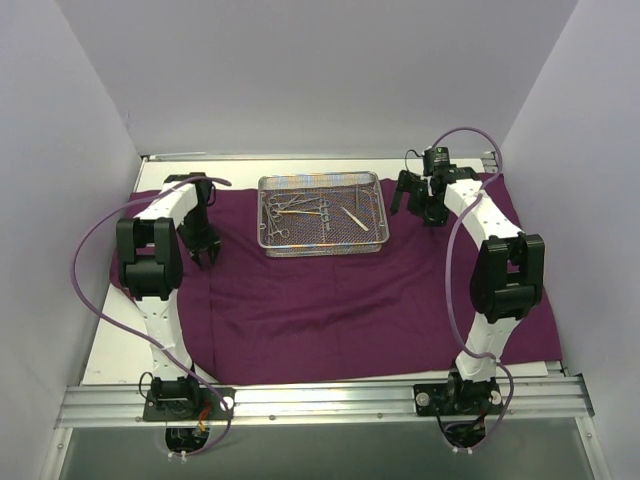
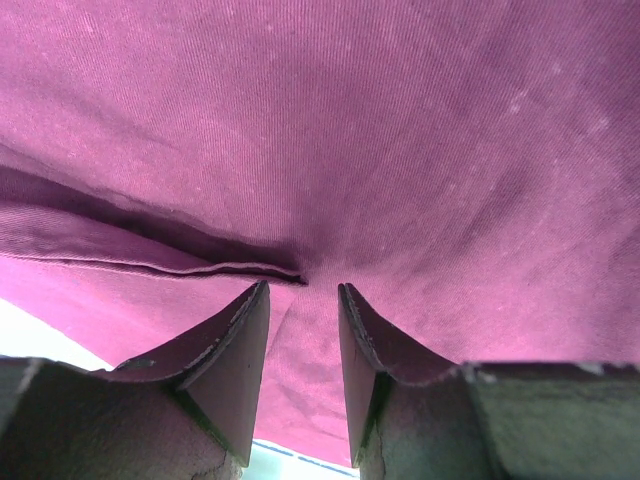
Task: Open and lay out the surgical kit
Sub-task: Smooth out the surgical kit at the center of the board.
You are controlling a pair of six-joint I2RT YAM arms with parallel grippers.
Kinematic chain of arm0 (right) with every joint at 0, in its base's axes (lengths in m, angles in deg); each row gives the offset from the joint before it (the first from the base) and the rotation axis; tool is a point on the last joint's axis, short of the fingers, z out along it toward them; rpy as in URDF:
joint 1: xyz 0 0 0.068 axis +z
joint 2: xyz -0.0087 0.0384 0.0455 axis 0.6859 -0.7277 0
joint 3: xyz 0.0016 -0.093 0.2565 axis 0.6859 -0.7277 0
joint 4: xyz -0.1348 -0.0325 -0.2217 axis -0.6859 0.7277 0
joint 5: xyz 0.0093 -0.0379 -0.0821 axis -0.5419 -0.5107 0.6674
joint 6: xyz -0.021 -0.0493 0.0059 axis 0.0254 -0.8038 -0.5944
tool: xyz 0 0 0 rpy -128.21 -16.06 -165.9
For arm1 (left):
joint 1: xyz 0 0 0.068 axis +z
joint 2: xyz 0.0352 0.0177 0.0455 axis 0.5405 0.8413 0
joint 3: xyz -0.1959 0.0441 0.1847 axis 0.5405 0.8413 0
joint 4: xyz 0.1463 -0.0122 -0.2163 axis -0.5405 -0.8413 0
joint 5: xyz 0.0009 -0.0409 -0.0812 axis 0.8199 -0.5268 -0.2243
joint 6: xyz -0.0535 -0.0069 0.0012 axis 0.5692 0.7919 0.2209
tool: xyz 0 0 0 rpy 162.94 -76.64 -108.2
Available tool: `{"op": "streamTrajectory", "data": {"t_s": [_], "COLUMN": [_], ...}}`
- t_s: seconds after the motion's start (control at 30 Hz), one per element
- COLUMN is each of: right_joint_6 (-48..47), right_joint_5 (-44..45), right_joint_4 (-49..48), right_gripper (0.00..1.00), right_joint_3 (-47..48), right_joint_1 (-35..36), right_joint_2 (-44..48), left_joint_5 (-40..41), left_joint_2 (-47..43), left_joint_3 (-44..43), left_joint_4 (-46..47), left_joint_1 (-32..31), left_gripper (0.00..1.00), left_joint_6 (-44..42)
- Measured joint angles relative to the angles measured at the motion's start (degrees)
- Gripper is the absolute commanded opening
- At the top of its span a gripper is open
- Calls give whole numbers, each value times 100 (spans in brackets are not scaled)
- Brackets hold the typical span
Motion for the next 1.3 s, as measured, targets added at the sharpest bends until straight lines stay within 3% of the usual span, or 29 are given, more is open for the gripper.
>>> {"op": "streamTrajectory", "data": {"t_s": [0.6, 0.77, 0.9, 1.13, 1.3], "right_joint_6": [-11, -11, -9, -4, 9], "right_joint_5": [-118, -155, -186, -197, -243], "right_joint_4": [2, 0, 2, 4, 9], "right_gripper": [100, 100, 100, 100, 100], "right_joint_3": [0, 0, 4, 55, 81], "right_joint_1": [0, 4, 28, 192, 428], "right_joint_2": [-7, -26, -44, -197, -286], "left_joint_5": [31, 26, 9, -11, -4], "left_joint_2": [0, 0, 0, -131, -1040], "left_joint_3": [177, 177, 186, 361, 1174], "left_joint_4": [9, 13, 31, 70, 52], "left_joint_1": [74, 101, 140, 330, 501], "left_gripper": [36, 24, 3, 2, 2], "left_joint_6": [13, -22, -90, -151, -81]}}
